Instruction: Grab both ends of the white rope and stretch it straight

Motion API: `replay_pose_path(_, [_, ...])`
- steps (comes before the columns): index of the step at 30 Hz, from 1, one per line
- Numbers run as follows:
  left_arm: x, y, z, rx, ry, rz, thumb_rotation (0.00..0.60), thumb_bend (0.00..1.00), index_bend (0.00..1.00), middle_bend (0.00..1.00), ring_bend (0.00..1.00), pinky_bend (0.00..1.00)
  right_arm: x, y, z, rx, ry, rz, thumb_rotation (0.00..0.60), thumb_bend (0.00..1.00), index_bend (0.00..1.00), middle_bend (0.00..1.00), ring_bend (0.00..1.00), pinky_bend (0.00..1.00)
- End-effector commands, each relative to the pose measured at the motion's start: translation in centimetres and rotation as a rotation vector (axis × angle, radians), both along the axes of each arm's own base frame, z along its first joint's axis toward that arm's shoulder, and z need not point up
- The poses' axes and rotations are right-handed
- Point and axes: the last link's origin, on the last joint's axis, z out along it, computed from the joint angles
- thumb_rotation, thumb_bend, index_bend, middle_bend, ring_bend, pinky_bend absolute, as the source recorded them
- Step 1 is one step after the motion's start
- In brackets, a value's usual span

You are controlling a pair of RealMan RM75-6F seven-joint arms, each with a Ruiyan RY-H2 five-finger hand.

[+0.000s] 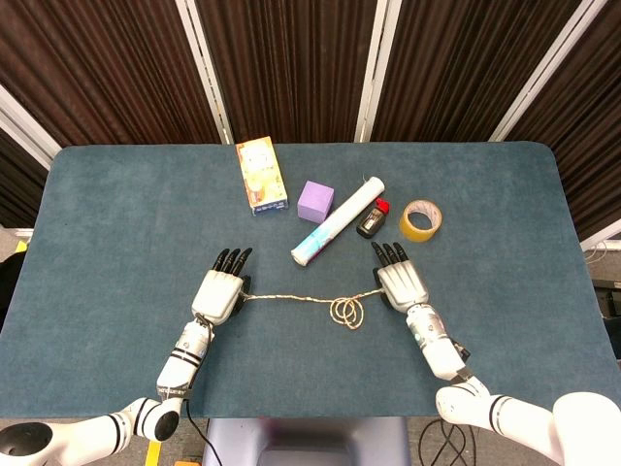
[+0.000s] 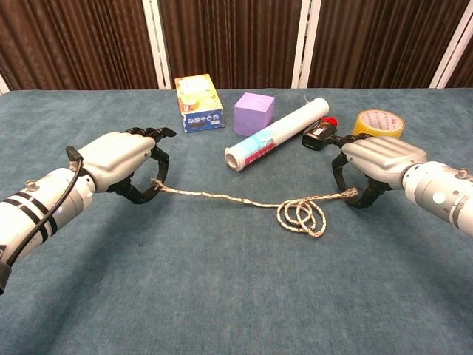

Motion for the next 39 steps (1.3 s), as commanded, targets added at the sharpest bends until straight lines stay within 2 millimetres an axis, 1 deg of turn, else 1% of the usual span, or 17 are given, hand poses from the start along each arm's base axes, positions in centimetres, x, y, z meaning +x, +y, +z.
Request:
replay_pose_path(1, [0.06,-0.04,0.03,-0.001,0.002,-0.001,0.6,0.44,0.59,0.03,0.0,0.08,0.08,-0.04,-0.06,-0.001,0.003,0.0,0.6,0.42,0.67,0.11,0.0,0.0])
replay_pose_path(6, [0.16,-0.12,0.08,-0.001,0.003,-0.003,0.6,0.44,0.59,0.03,0.0,0.08,0.0,-0.25,-0.21,-0.002,0.018,-0.012,0.6,0.48,0.69,0.12,0.0,0.0])
replay_pose_path(10, [0.15,-0.11,0.14,0.0,0.002,-0.002,0.6,0.44,0.59,0.03,0.0,0.08,-0.01,-0.38,-0.31,0.0,0.02,-0.018,0.6,0.48,0.69,0.12,0.0,0.0])
replay_pose_path(24, [0.06,0.08,0.26,0.002,-0.001,0.0,0.6,0.44,0.59,0.03,0.0,0.08,-0.28,-0.87,-0.34,0.002,0.031,-0.035,0.6,0.48,0.62,0.12,0.0,0.0])
replay_pose_path(28, [0.06,0.15,0.32,0.003,-0.002,0.0,0.6,0.44,0.59,0.03,0.0,0.08,-0.34,-0.9,-0.44,0.005,0.039,-0.039,0.6,0.48,0.67,0.13,0.0,0.0])
replay_pose_path(33, [0.03,0.16,0.34,0.003,-0.002,0.001,0.6,0.44,0.59,0.03,0.0,0.08,-0.43,-0.94,-0.46,0.004,0.053,-0.042,0.6,0.49,0.77,0.18,0.0,0.0])
replay_pose_path(35, [0.05,0.15,0.37,0.004,-0.001,-0.001,0.6,0.44,0.59,0.03,0.0,0.08,-0.46,-0.92,-0.45,0.003,0.054,-0.045,0.6,0.5,0.8,0.2,0.0,0.0])
replay_pose_path(39, [0.02,0.17,0.51,0.008,-0.001,-0.001,0.6,0.44,0.59,0.03,0.0,0.08,-0.35,-0.88,-0.3,0.002,0.048,-0.045,0.6,0.52,0.8,0.2,0.0,0.0])
